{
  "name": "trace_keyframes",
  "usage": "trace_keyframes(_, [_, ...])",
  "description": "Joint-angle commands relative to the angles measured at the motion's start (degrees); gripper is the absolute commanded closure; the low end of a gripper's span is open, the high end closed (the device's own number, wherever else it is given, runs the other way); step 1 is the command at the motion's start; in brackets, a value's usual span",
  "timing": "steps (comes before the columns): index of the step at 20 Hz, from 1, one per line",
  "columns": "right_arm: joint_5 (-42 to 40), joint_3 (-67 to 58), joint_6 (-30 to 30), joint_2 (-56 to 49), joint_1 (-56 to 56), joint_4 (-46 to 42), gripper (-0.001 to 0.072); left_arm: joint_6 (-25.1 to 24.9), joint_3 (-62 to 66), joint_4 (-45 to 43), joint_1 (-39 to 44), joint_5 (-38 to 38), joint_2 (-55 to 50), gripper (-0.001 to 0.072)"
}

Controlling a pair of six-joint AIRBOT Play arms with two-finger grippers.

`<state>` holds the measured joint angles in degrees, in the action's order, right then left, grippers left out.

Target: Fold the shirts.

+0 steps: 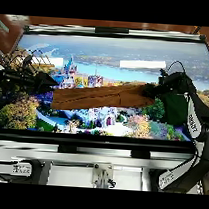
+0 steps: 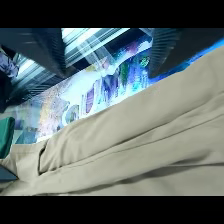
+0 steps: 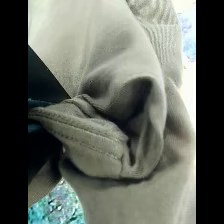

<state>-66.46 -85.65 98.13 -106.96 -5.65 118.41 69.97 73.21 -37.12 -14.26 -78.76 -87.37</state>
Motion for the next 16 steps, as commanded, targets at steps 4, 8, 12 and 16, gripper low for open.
trace_keyframes(4, [-3.48, -0.24, -0.68, 13.38, 0.66, 2.19, 0.0654, 1.68, 0.02, 0.31, 10.03, 7.32, 0.15, 0.0672])
trace_keyframes(8, [-10.99, -0.24, -3.39, 24.41, 0.66, 2.14, 0.0655, 4.55, 0.02, 0.35, 24.98, 21.4, -0.85, 0.0671])
trace_keyframes(12, [-14.91, -0.24, -7.82, 34.14, 0.66, 2.21, 0.0655, 5.33, 0.02, 3.39, 38.75, 29.4, -4.0, 0.0672])
trace_keyframes(16, [-18.62, -0.24, -10.1, 41.24, 0.66, 2.19, 0.0654, 5.29, 0.04, 11.89, 47.69, 37.79, -6.86, 0.0671])
